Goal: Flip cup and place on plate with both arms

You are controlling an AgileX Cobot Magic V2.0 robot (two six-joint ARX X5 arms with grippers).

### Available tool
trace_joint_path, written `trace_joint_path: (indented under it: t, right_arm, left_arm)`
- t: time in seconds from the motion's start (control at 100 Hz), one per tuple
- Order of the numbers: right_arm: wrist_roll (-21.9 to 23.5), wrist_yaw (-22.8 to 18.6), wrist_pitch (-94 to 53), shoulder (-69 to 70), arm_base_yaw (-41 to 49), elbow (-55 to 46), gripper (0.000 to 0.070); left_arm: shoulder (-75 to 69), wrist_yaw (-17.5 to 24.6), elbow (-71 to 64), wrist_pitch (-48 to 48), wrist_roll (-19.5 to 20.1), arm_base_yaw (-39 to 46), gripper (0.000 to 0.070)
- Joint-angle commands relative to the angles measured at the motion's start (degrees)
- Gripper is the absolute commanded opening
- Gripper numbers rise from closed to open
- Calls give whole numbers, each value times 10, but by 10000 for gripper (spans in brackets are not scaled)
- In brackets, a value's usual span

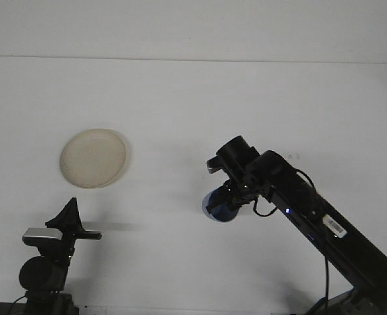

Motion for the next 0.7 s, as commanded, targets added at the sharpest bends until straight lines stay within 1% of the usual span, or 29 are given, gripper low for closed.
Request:
trace_joint_path:
  t: [0.0,0.22,0.62,0.69]
  right_arm:
    - [-15,1,-7,31,13,24,10]
    - [-32,1,-23,96,42,56,14]
    - [-40,5,-27,141,53,57,16]
    - [-43,5,-26,148,53,57,28]
  left_arm:
    - [-1,0,-11,7,1,0,12]
    - [-1,0,-11,7,1,0,12]
    - [-1,0,-11,7,1,0,12]
    - [-1,0,-11,7,1,0,12]
